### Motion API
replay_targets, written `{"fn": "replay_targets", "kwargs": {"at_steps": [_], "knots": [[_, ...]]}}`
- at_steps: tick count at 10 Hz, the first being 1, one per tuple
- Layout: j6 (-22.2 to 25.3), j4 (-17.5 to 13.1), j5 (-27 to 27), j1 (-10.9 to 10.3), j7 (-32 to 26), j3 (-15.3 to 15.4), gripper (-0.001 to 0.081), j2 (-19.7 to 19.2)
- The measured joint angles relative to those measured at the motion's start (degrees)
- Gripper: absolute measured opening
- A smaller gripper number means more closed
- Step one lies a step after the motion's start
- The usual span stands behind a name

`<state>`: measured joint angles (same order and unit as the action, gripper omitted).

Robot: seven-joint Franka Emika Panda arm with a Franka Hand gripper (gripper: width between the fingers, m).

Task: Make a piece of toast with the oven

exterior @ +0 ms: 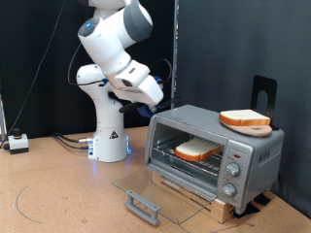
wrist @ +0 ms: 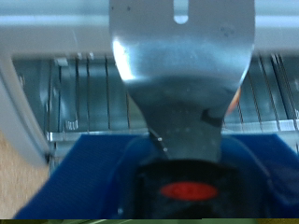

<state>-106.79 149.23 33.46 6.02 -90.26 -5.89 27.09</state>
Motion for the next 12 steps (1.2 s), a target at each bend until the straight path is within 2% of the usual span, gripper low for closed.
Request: {"fn": "replay_targets", "kwargs": {"at_steps": [3,7,9,12], "knots": [[0.8,1.06,0.47,-3.1,0.41,3.76,0.0397,1.89],[-0.59,3.59,3.46,-6.03,5.34,10.81,0.0397,5.47],[-2.72,5.35,5.98,-7.53,8.73,14.86,0.0397,7.18],[-8.64,8.77,9.24,-9.43,14.82,22.11,0.0397,8.14]]}}
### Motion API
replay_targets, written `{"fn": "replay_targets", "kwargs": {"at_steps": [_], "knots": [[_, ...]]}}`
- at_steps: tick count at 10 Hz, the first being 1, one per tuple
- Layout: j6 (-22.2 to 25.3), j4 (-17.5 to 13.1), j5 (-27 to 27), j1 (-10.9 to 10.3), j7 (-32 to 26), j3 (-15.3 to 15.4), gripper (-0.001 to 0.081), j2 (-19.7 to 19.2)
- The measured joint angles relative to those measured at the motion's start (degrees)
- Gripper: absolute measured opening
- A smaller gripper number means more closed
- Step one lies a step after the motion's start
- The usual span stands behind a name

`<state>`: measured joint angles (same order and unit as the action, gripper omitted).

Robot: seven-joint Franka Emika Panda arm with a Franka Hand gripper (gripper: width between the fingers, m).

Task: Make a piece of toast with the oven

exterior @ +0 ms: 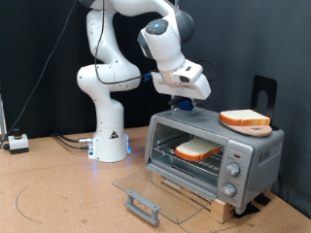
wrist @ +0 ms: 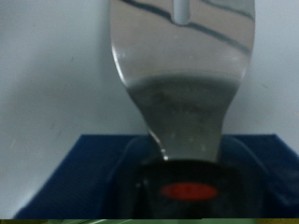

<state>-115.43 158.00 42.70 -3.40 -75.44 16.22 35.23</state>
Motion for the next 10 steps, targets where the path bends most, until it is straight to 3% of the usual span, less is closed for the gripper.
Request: {"fn": "replay_targets", "kwargs": {"at_steps": [2,5,6,7,8,10], "knots": [[-3.58,1.42,2.96,-0.53,1.29,3.23,0.0397,-0.33],[-4.67,1.53,6.27,-1.1,0.64,4.2,0.0439,-0.28],[-4.4,1.52,6.72,-1.11,0.09,4.12,0.0615,-0.16],[-3.99,1.51,7.02,-1.11,-0.5,3.88,0.0615,0.1],[-3.49,1.5,7.4,-1.11,-1.21,3.39,0.0762,0.56],[-1.47,1.36,8.0,-1.11,-2.98,1.26,0.0795,2.26]]}}
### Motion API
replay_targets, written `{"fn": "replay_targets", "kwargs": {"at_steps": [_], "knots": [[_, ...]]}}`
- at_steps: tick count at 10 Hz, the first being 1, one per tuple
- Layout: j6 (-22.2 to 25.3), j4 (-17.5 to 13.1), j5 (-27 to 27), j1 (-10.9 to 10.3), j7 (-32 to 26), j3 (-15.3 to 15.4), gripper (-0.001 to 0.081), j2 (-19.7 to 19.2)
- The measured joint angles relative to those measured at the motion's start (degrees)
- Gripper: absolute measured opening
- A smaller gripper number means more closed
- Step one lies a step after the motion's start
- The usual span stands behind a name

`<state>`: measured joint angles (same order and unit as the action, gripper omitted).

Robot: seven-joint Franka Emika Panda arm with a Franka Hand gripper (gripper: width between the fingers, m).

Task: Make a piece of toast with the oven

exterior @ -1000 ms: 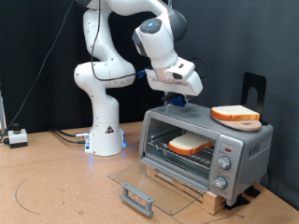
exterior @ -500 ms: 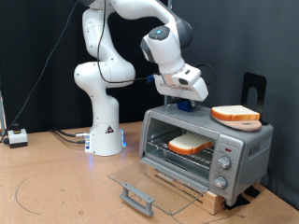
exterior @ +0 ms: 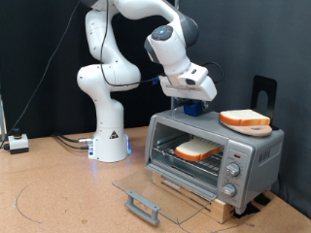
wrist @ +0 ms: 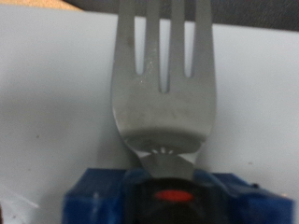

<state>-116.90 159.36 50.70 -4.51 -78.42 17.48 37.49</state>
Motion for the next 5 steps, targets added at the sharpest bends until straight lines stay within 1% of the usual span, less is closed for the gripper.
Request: {"fn": "replay_targets", "kwargs": {"at_steps": [1,3,4,5], "knots": [[1.06,-0.1,0.45,0.01,-1.23,-1.6,0.0807,1.32],[5.05,-0.66,-0.07,0.13,-2.45,-5.4,0.0809,4.3],[6.74,-0.77,-0.55,0.23,-2.48,-6.52,0.0809,5.56],[6.57,-0.64,-0.55,0.24,-2.4,-6.28,0.0809,5.44]]}}
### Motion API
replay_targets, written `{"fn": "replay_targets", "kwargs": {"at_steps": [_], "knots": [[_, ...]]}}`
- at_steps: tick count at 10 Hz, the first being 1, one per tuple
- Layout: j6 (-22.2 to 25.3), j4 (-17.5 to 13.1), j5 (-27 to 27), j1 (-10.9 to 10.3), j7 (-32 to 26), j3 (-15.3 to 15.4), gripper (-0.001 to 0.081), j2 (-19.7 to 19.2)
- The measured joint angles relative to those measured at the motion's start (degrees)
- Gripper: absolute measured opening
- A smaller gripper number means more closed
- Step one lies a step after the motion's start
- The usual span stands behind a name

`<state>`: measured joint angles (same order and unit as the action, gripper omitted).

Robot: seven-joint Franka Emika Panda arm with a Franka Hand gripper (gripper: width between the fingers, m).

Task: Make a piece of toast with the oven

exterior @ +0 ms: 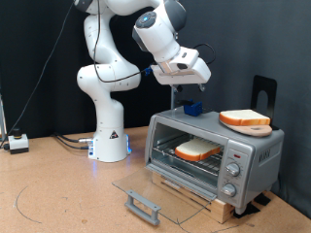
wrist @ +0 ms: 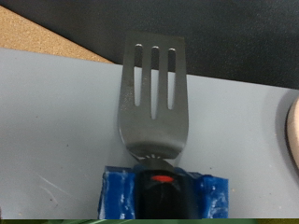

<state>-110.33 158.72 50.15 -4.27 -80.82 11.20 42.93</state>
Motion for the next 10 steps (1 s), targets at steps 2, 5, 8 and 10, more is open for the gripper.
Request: {"fn": "replay_targets", "kwargs": {"at_steps": [2,5,8,10], "knots": [[-1.39,0.32,-0.03,1.14,-0.63,-1.47,0.0809,-0.44],[-0.37,0.28,-1.26,4.78,-2.96,-7.06,0.0809,-1.59],[1.22,-0.51,-6.05,8.11,-5.25,-12.18,0.0809,-3.57],[1.97,-1.19,-6.79,8.67,-6.21,-13.18,0.0809,-4.84]]}}
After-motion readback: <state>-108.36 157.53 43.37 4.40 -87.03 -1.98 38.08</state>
